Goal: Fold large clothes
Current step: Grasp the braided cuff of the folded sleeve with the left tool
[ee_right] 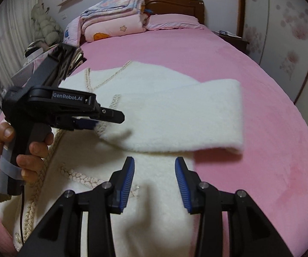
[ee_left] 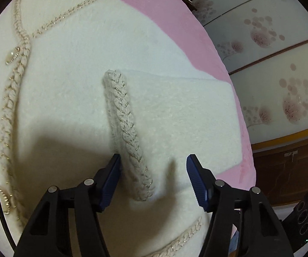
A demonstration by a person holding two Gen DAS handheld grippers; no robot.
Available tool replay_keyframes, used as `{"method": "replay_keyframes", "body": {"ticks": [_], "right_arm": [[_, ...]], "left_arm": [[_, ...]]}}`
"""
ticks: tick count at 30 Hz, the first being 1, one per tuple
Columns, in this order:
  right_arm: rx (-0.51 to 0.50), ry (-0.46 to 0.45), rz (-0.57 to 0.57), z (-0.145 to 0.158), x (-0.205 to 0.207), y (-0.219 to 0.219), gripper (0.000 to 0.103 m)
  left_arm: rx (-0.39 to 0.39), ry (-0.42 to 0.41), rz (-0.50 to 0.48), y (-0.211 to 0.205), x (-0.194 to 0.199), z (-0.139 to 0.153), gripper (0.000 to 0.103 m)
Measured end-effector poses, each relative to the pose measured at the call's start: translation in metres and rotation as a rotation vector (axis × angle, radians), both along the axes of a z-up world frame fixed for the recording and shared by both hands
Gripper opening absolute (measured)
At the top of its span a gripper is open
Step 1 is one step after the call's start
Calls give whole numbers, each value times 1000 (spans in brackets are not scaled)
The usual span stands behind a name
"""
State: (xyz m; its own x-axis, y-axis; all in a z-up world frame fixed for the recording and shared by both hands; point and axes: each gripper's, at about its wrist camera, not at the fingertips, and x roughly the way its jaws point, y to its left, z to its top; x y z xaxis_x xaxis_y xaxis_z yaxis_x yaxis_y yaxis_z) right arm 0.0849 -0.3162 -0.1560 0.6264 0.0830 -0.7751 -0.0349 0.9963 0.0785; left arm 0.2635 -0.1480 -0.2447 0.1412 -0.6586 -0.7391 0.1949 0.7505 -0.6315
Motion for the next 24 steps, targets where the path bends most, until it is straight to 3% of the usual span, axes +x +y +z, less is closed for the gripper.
{"method": "replay_keyframes", "body": {"ticks": [2, 4, 6, 12, 15, 20, 24], "right_arm": [[34, 12, -26, -3, -1, -9, 39], [60, 21, -47, -7, -2, -15, 39], [73, 33, -65, -11, -3, -21, 39], [94, 50, -114, -17, -8, -32, 39], [84, 51, -134, -18, -10, -38, 39], [94, 83, -186, -29, 1, -54, 39], [116, 92, -230, -37, 21, -67, 39]], "left_arm": [[-27, 8, 13, -3, -1, -3, 55], [-41, 9, 16, -8, -1, -5, 42], [-33, 5, 11, -14, -1, -6, 21], [72, -70, 49, -28, -1, 16, 16], [131, -187, 67, -33, -1, 56, 16], [139, -349, 123, -22, 8, 135, 15], [169, -443, 171, -6, 12, 178, 15]]}}
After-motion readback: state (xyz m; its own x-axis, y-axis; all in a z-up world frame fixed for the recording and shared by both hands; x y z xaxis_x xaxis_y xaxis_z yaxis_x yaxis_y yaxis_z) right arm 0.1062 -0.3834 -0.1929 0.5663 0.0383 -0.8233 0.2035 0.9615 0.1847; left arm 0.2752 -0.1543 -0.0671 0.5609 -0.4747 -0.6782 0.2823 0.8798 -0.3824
